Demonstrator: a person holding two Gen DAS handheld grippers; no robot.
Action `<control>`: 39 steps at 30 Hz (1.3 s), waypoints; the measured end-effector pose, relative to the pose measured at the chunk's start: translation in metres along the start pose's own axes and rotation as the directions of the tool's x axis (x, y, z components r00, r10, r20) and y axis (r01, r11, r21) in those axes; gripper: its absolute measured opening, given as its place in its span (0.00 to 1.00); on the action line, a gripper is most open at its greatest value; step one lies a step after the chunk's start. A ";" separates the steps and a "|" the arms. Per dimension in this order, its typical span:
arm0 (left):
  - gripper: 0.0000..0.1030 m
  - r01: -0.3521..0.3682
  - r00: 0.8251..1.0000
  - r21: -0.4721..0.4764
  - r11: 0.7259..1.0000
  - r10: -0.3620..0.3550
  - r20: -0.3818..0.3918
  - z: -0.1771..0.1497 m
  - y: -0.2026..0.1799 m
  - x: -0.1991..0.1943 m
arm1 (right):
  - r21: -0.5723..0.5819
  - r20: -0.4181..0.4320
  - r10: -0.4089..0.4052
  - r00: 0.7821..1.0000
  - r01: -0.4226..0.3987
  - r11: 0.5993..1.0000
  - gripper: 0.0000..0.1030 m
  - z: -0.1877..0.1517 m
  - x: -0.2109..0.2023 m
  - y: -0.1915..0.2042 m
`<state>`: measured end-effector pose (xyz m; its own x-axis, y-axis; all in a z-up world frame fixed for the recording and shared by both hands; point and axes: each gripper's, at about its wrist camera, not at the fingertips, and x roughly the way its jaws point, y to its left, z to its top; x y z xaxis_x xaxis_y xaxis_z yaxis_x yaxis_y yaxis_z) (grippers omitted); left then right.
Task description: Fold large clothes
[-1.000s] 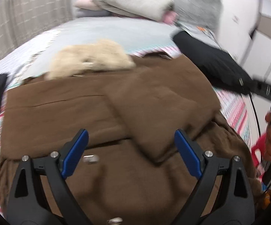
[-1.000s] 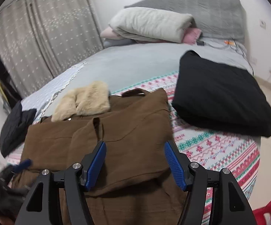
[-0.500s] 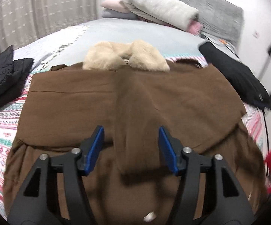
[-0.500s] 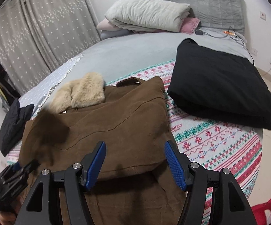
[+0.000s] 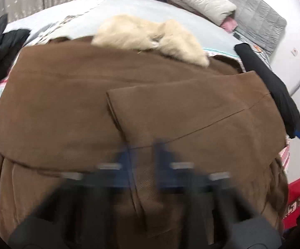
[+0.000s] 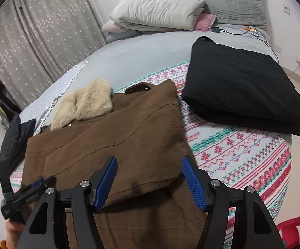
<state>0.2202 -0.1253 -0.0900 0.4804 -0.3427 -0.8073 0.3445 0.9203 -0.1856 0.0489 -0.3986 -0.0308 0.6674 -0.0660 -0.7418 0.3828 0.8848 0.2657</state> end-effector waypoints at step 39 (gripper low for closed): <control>0.72 -0.253 0.966 0.075 0.964 0.249 0.069 -0.025 0.018 -0.033 | -0.199 -0.091 -0.265 0.960 0.243 0.949 0.68 -0.024 0.067 0.011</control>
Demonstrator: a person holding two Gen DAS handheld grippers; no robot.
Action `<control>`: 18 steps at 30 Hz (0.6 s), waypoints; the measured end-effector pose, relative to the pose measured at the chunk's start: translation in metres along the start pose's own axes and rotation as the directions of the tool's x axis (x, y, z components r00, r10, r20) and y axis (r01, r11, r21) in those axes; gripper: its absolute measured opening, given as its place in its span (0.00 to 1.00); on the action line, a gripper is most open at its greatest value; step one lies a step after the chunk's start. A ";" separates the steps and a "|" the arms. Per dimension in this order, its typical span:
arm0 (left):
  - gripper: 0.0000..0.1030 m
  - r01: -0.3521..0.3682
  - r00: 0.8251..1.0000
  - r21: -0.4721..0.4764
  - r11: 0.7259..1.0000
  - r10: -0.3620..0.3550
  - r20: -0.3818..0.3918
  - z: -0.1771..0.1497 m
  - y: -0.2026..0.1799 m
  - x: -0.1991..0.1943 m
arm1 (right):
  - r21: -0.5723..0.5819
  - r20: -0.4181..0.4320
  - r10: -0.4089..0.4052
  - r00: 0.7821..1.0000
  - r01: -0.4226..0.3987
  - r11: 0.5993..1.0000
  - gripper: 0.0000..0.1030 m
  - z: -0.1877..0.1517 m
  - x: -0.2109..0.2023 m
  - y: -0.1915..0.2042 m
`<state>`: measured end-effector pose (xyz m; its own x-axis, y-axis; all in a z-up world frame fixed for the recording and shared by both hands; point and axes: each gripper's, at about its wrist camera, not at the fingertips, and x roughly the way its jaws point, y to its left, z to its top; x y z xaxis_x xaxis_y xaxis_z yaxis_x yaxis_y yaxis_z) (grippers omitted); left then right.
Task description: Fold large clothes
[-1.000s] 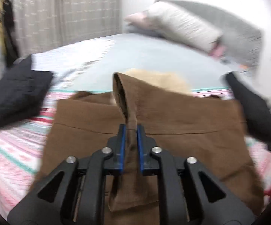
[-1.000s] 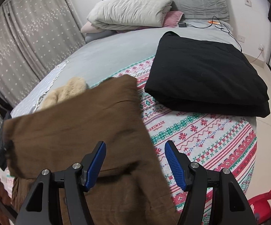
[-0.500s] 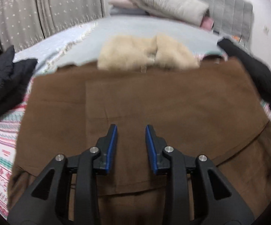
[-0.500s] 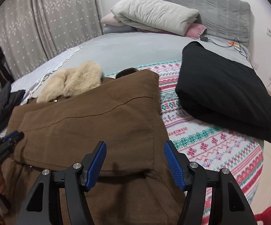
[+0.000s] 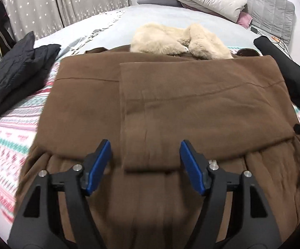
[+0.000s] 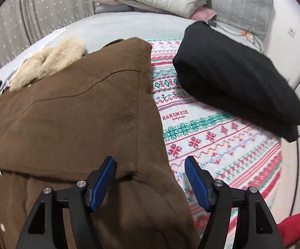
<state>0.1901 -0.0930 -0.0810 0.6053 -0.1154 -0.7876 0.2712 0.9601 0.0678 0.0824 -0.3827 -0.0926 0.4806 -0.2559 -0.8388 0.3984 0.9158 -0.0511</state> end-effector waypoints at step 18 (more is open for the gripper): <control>0.89 -0.014 0.998 0.056 0.998 0.010 0.060 -0.074 0.044 -0.139 | -0.158 0.020 0.200 0.980 -0.194 0.968 0.80 -0.067 -0.102 0.034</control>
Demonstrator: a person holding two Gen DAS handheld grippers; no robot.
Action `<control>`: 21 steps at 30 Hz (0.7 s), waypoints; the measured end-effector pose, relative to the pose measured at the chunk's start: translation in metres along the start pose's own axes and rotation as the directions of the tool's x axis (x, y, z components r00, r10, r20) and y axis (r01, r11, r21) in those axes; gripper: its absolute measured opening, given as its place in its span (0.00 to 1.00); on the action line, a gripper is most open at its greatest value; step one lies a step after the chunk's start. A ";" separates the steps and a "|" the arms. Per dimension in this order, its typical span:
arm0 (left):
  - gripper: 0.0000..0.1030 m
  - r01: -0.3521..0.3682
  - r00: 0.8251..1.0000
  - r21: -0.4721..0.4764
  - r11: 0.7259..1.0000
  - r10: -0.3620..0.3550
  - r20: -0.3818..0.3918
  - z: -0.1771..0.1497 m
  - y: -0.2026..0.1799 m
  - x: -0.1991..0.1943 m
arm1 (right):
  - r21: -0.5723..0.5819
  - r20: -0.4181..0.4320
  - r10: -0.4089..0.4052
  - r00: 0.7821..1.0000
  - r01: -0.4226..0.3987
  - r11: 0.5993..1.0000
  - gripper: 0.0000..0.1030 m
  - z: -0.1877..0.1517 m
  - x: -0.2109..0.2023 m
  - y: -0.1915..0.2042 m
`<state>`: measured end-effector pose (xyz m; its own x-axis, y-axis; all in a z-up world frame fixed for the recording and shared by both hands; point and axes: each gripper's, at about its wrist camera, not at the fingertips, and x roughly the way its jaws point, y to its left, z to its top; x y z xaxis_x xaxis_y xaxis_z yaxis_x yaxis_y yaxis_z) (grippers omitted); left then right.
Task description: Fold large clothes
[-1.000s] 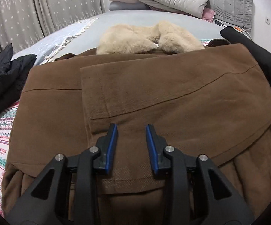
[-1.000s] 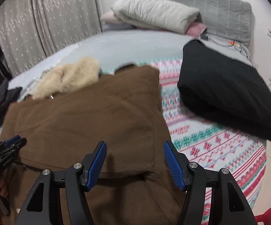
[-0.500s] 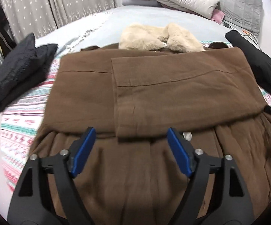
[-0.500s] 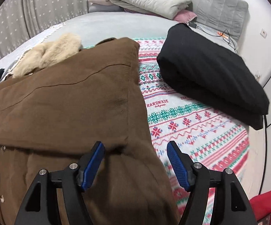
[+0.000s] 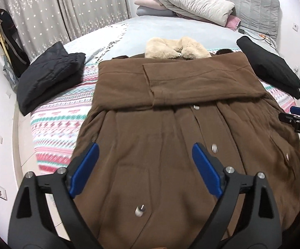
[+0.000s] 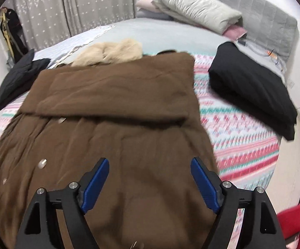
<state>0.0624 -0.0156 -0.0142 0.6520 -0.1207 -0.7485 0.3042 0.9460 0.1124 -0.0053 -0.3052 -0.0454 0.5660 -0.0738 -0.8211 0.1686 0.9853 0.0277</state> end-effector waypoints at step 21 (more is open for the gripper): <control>0.89 -0.050 0.978 0.140 0.989 0.077 -0.194 -0.105 0.029 -0.021 | 0.091 -0.115 0.047 0.992 -0.037 0.995 0.82 -0.123 -0.076 -0.049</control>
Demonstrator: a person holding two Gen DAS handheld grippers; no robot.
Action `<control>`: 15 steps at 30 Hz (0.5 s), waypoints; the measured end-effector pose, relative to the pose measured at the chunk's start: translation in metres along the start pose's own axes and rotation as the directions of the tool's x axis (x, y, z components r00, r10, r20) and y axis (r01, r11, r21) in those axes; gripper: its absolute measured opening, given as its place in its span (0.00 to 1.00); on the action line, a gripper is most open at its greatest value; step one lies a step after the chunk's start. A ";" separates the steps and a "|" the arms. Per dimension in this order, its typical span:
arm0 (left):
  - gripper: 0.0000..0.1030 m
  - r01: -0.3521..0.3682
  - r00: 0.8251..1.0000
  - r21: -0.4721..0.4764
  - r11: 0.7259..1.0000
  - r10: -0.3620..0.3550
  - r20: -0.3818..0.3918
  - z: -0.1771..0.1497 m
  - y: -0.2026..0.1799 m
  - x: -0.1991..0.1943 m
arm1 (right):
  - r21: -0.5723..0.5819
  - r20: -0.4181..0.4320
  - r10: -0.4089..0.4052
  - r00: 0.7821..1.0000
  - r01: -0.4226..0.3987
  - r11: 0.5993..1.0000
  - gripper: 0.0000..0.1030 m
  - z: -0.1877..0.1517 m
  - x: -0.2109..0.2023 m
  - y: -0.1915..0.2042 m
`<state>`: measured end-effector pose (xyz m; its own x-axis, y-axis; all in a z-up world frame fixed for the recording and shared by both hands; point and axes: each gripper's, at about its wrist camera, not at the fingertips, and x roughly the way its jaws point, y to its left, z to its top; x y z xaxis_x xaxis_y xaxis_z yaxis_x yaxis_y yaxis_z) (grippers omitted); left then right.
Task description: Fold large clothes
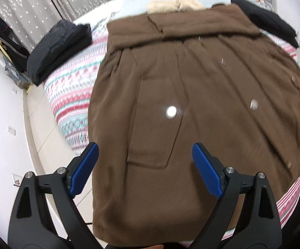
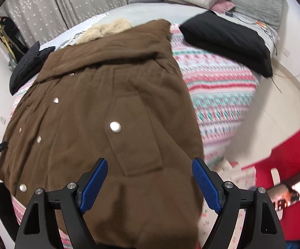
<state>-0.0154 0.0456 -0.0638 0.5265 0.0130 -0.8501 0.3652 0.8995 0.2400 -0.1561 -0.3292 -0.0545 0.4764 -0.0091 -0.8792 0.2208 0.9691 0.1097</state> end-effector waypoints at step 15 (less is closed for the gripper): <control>0.89 0.091 0.992 -0.020 0.996 -0.092 -0.082 -0.033 0.028 0.024 | 0.071 -0.130 0.063 0.990 -0.054 0.996 0.82 -0.051 0.024 -0.028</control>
<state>-0.0177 0.0854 -0.0926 0.4262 -0.0340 -0.9040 0.3962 0.9054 0.1528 -0.1943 -0.3439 -0.1028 0.3750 0.0840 -0.9232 0.2546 0.9482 0.1898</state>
